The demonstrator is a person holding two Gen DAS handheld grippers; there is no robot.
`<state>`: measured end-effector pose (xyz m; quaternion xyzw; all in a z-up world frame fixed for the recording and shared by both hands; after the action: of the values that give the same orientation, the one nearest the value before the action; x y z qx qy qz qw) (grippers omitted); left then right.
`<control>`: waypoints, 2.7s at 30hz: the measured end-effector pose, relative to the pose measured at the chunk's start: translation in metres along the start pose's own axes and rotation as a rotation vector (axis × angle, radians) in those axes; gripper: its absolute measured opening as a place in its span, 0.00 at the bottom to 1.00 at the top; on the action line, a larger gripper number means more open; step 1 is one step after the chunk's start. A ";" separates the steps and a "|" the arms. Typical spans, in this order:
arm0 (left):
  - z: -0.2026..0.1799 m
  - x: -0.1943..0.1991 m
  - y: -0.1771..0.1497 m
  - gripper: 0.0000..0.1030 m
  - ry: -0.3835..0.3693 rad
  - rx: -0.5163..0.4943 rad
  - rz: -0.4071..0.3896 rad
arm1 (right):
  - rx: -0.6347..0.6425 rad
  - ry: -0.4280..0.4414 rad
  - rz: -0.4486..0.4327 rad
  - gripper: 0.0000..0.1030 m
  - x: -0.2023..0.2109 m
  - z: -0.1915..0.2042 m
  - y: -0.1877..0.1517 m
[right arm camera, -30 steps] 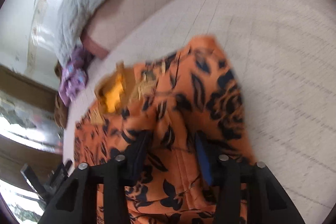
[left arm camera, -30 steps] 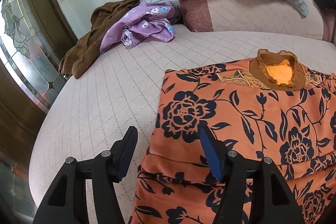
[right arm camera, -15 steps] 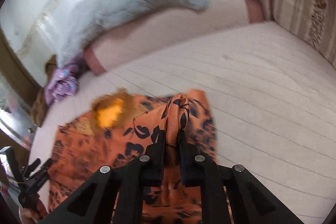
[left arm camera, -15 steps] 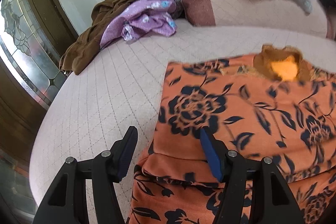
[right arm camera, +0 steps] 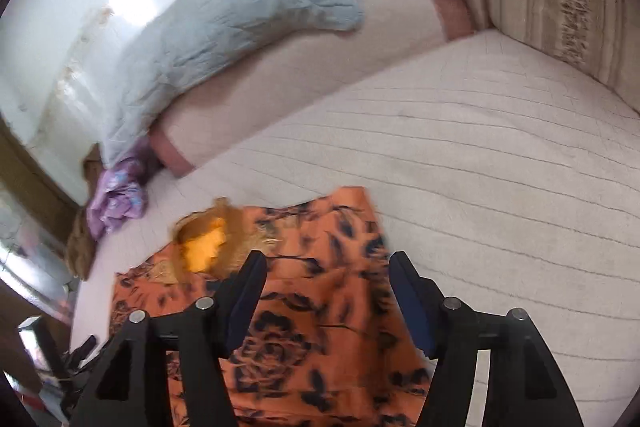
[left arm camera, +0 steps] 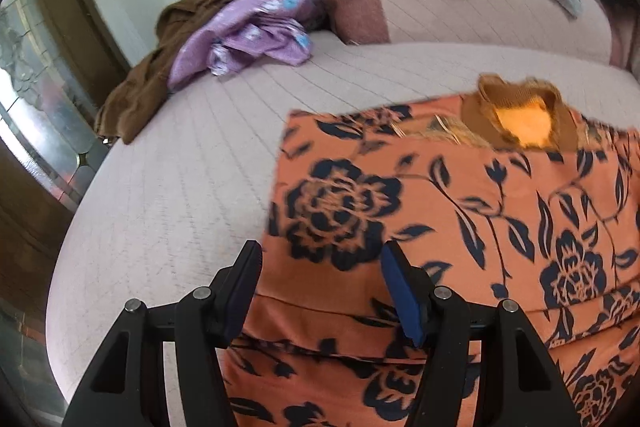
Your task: Fold small clothes
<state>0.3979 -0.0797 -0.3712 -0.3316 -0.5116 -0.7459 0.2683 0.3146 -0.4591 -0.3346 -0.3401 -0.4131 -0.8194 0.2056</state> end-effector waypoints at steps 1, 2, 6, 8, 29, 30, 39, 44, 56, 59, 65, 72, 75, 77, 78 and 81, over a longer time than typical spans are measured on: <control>-0.003 -0.003 -0.003 0.61 0.004 -0.016 0.016 | 0.022 0.012 0.023 0.48 -0.010 0.011 -0.004; -0.004 -0.008 -0.007 0.62 0.017 -0.033 0.036 | 0.045 0.019 0.045 0.41 -0.020 0.020 -0.011; -0.007 -0.009 -0.010 0.62 0.039 -0.077 0.038 | 0.120 0.006 0.142 0.38 -0.057 0.037 -0.043; -0.007 -0.008 -0.011 0.62 0.041 -0.086 0.042 | 0.171 -0.053 0.170 0.37 -0.073 0.035 -0.055; -0.002 0.008 -0.002 0.63 -0.001 -0.045 -0.019 | 0.278 0.121 0.197 0.39 -0.046 0.110 -0.079; -0.004 0.008 -0.003 0.63 -0.005 -0.057 -0.014 | 0.291 0.127 0.220 0.39 -0.041 0.111 -0.086; -0.014 -0.006 -0.011 0.64 0.004 -0.103 0.039 | 0.307 0.083 0.334 0.40 -0.060 0.107 -0.113; -0.006 0.008 -0.005 0.64 -0.002 -0.080 -0.004 | 0.295 0.114 0.309 0.40 -0.044 0.105 -0.101; 0.058 0.065 -0.047 0.74 -0.005 0.086 -0.056 | 0.119 0.126 0.185 0.52 0.040 0.055 -0.090; 0.083 0.080 -0.089 0.75 0.018 0.159 -0.044 | 0.065 0.115 0.126 0.55 0.073 0.021 -0.103; 0.071 0.122 -0.145 0.76 0.078 0.069 -0.100 | -0.015 0.035 0.111 0.55 0.106 -0.033 -0.138; 0.048 0.178 -0.157 0.76 0.035 0.045 -0.184 | 0.015 0.010 0.060 0.55 0.135 -0.038 -0.159; 0.045 0.190 -0.158 0.76 0.009 0.045 -0.192 | 0.019 0.011 0.065 0.56 0.140 -0.038 -0.169; 0.044 0.198 -0.160 0.76 0.003 0.053 -0.197 | 0.024 0.009 0.070 0.56 0.142 -0.039 -0.175; 0.045 0.201 -0.161 0.76 0.000 0.057 -0.198 | 0.024 0.008 0.072 0.56 0.144 -0.040 -0.177; 0.047 0.206 -0.164 0.76 -0.005 0.071 -0.197 | 0.017 0.008 0.079 0.56 0.147 -0.042 -0.185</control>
<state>0.1555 0.0062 -0.2965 -0.2717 -0.5686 -0.7492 0.2040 0.0838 -0.3959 -0.3454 -0.3511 -0.4052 -0.8085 0.2425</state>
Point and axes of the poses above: each gripper's, at about its wrist camera, not at the fingertips, and x roughly against the way its jaws point, z to its left, y to its top, the point moved 10 cm from there along -x, roughly the way its jaws point
